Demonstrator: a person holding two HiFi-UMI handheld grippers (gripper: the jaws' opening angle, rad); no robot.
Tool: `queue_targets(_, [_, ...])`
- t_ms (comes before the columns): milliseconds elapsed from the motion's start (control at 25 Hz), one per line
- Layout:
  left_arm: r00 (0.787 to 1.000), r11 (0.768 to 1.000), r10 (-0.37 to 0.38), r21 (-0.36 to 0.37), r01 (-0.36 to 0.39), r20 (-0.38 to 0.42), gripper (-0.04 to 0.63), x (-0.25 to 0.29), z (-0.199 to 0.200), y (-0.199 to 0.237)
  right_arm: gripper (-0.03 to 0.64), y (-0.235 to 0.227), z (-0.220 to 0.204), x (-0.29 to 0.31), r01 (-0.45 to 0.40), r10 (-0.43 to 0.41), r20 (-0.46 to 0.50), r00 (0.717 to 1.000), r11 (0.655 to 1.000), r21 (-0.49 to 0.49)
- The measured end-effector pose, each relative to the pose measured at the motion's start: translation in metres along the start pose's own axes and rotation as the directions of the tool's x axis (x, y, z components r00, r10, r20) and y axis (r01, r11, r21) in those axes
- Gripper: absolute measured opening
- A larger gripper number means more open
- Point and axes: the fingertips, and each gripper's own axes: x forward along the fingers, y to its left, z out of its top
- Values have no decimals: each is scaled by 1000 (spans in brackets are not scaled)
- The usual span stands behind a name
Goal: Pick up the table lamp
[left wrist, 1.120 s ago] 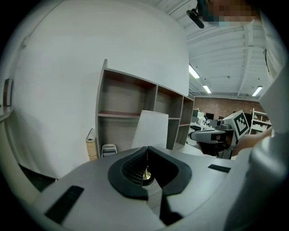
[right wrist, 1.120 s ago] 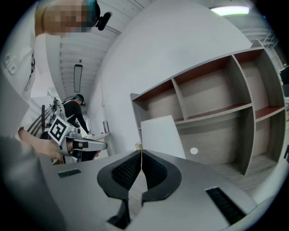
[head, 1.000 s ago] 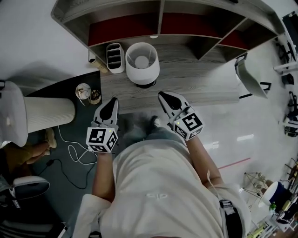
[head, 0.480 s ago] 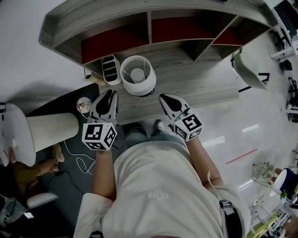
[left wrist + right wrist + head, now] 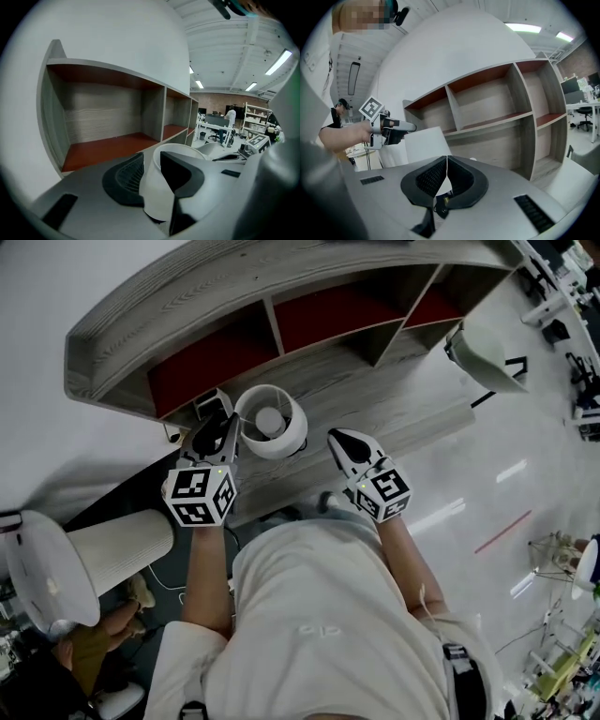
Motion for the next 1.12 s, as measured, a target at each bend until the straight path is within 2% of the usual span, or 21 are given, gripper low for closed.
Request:
queue_targets(360, [989, 996, -66, 50, 73, -136, 158, 45, -5, -6, 32, -31, 3, -22, 128, -128, 17, 992, 992, 18])
queue_targets(720, [973, 991, -86, 82, 106, -215, 166, 63, -14, -15, 32, -39, -1, -38, 183, -184, 22, 983, 982, 35])
queue_targets(960, [969, 992, -95, 60, 111, -227, 114, 64, -17, -17, 32, -37, -5, -38, 183, -184, 14, 983, 982, 39])
queue_targets(1120, [975, 995, -62, 57, 76, -214, 89, 59, -17, -8, 32, -34, -6, -34, 170, -171, 8, 985, 985, 39])
